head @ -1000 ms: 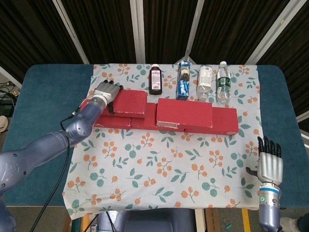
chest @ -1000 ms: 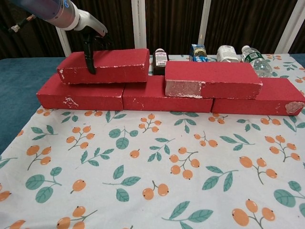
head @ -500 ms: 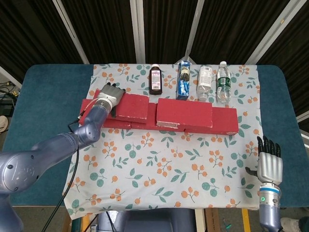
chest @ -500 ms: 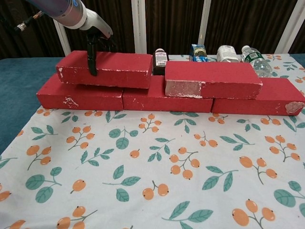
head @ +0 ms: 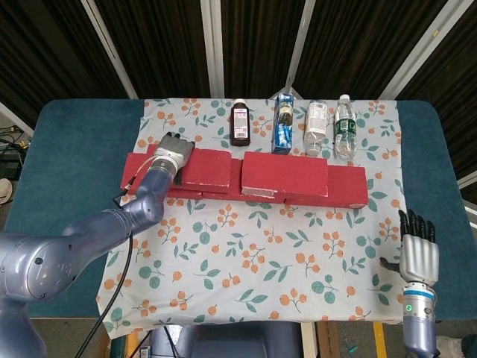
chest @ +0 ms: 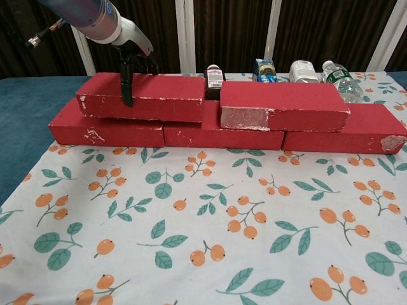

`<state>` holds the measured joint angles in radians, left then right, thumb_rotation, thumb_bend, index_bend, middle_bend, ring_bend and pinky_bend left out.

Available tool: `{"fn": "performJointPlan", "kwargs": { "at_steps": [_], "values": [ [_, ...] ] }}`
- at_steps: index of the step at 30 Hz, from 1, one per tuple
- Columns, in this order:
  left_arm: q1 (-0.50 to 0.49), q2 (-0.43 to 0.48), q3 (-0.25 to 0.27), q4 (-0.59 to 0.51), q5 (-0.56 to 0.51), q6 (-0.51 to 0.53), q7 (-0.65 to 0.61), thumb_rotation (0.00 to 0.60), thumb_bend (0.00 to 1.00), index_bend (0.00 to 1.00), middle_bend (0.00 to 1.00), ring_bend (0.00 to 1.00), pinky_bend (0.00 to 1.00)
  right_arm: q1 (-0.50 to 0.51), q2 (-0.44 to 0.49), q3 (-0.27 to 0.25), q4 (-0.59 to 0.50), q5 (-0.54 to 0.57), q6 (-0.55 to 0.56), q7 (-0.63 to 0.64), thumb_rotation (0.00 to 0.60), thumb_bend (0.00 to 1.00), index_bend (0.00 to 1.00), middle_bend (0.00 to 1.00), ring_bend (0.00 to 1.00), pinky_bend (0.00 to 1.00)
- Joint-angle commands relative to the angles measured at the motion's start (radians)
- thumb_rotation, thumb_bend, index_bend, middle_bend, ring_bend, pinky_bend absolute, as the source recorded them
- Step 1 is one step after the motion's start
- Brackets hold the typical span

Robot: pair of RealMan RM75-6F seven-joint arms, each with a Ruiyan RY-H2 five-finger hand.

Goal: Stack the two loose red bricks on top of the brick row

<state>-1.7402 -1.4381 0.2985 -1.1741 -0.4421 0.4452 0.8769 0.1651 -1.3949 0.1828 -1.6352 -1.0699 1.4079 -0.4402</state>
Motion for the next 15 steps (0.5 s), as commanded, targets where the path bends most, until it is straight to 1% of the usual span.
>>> {"fn": "performJointPlan", "kwargs": {
  "at_steps": [1, 6, 15],
  "values": [
    [-0.004, -0.003, 0.000, 0.001, 0.000, 0.004, -0.002, 0.600, 0.02, 0.27, 0.35, 0.04, 0.05, -0.001, 0.001, 0.000, 0.000, 0.000, 0.002, 0.002, 0.600, 0.15, 0.00, 0.00, 0.00, 0.00],
    [-0.004, -0.019, -0.009, 0.010, 0.010, 0.024, -0.014, 0.600, 0.02, 0.27, 0.35, 0.04, 0.05, -0.001, 0.005, -0.001, -0.001, 0.001, -0.001, 0.008, 0.600, 0.15, 0.00, 0.00, 0.00, 0.00],
    [-0.005, -0.048, -0.014, 0.030, 0.005, 0.024, -0.013, 0.600, 0.02, 0.27, 0.35, 0.04, 0.05, -0.002, 0.008, 0.002, -0.001, 0.004, 0.003, 0.015, 0.600, 0.15, 0.00, 0.00, 0.00, 0.00]
  ]
}}
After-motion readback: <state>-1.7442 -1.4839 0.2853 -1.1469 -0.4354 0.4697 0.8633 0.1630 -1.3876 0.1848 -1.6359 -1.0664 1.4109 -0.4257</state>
